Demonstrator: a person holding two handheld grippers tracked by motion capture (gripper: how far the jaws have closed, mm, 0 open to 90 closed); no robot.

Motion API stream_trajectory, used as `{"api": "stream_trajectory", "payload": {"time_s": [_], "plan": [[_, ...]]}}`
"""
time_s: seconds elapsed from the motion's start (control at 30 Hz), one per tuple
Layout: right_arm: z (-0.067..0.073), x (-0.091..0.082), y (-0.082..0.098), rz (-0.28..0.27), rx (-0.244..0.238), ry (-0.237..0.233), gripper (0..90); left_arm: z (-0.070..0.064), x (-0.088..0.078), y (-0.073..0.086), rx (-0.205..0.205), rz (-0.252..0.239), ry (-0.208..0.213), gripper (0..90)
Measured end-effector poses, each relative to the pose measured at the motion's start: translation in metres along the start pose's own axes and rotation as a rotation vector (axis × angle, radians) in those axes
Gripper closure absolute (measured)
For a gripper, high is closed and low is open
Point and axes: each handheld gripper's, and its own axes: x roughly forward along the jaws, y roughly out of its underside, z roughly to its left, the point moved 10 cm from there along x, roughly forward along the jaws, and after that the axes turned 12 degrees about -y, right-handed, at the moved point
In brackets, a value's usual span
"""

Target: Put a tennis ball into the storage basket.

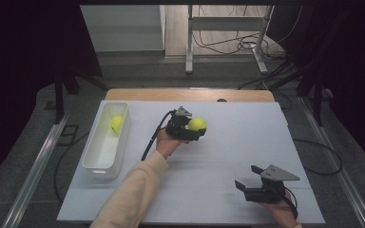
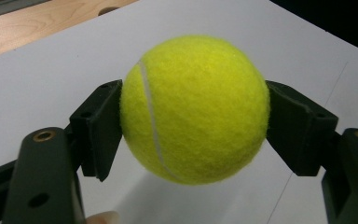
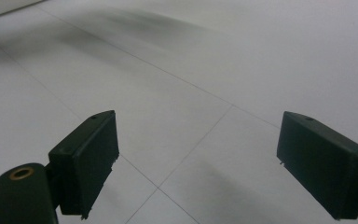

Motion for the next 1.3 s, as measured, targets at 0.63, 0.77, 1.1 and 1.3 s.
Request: {"api": "stream_trajectory", "payload": {"time_s": [0.63,0.77,1.1,1.3], "plan": [[-0.001,0.0,0.0,0.0,0.0,0.005,13.3,0.005,-0.016,0.004,-0.01,-0.026,-0.002,25.9],[-0.001,0.0,0.0,0.001,0.0,0.005,13.3,0.007,-0.02,0.005,-0.012,-0.031,-0.004,25.9],[-0.001,0.0,0.0,0.002,0.0,0.006,13.3,0.009,-0.028,0.005,-0.014,-0.045,-0.002,25.9],[-0.001,0.0,0.0,0.003,0.0,0.006,13.3,0.011,-0.034,0.006,-0.019,-0.054,0.004,25.9]]}}
